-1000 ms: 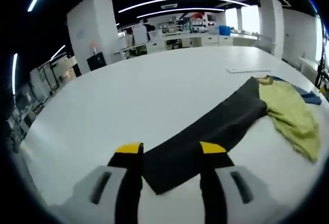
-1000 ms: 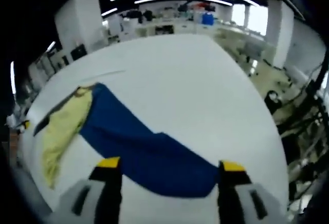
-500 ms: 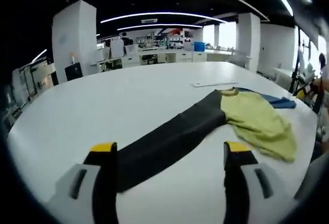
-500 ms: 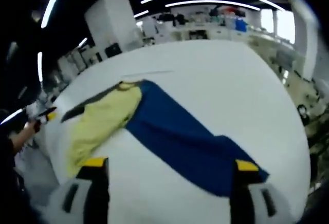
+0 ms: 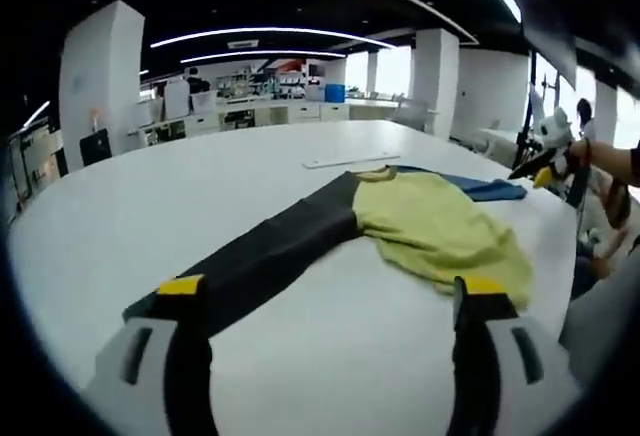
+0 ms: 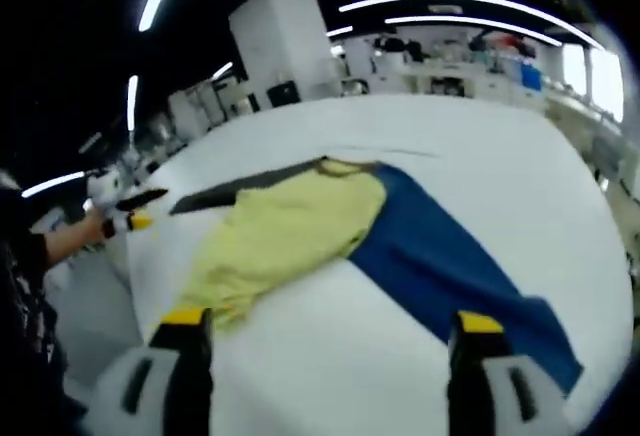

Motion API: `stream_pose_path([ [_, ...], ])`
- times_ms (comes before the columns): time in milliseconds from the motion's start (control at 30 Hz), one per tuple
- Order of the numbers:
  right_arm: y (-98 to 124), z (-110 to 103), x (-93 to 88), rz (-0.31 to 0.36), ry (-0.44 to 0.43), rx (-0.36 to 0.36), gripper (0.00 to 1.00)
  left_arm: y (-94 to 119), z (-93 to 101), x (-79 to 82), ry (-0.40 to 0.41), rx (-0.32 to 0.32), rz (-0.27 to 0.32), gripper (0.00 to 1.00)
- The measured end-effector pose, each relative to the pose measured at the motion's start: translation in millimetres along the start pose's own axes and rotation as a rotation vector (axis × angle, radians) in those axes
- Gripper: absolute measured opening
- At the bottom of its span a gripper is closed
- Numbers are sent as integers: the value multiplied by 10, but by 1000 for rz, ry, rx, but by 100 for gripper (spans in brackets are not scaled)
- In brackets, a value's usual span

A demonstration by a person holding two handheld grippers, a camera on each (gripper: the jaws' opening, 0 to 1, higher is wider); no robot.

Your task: Fold the garment on the visible template until the final outline fits inside the template.

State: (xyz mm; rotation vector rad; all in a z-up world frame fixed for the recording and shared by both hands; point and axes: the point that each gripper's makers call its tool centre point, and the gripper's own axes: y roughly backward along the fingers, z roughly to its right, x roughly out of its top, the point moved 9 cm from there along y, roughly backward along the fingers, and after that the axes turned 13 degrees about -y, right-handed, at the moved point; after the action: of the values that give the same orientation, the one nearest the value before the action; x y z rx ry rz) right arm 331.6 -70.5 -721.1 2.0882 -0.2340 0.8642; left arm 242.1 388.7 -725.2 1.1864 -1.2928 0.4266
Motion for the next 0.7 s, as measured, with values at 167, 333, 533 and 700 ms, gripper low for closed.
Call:
stream_pose_path([
  [167,-176,-287,-4,1,27,85,99,-80,175,25,-19,-44,-14,99],
  [333,-341,-478,-39,-10,46,138,97,-141,287,53,-47,-70,-17,93],
  [533,-496,-753,-80,-35,107,181,95,-237,423,10,-108,-115,-29,86],
  [700,-620,-955,-143,-74,211,218,95,-353,531,-17,-99,-141,-26,81],
])
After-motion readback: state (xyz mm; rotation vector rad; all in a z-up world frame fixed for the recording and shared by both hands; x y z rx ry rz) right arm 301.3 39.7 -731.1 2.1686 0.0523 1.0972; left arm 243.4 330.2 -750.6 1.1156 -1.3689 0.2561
